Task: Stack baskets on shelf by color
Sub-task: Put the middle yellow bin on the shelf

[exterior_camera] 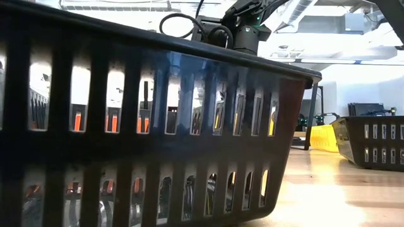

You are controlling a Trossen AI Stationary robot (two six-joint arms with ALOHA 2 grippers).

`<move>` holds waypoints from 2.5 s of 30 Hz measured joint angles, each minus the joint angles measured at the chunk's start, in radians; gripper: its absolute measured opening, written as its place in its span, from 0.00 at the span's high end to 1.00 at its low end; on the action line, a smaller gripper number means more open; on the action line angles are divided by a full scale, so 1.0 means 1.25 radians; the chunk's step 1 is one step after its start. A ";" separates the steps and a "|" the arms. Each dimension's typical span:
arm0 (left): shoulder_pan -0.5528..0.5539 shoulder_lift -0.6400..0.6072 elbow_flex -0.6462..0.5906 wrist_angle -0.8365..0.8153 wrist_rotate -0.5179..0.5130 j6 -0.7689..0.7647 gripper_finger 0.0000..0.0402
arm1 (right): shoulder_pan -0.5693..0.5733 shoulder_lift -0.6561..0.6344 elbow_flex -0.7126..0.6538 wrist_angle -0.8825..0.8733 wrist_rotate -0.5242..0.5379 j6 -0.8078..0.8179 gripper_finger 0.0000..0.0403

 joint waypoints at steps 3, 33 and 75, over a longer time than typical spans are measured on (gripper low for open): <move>0.000 0.000 0.000 0.000 0.000 -0.003 0.58 | 0.000 0.000 0.000 0.000 -0.004 0.000 0.96; 0.000 0.000 0.000 0.000 0.000 0.002 0.58 | -0.075 -0.296 0.095 -0.159 0.009 -0.027 0.99; 0.000 0.000 0.000 0.000 0.036 -0.059 0.58 | -0.508 -0.033 0.313 -0.369 -0.245 -0.565 0.99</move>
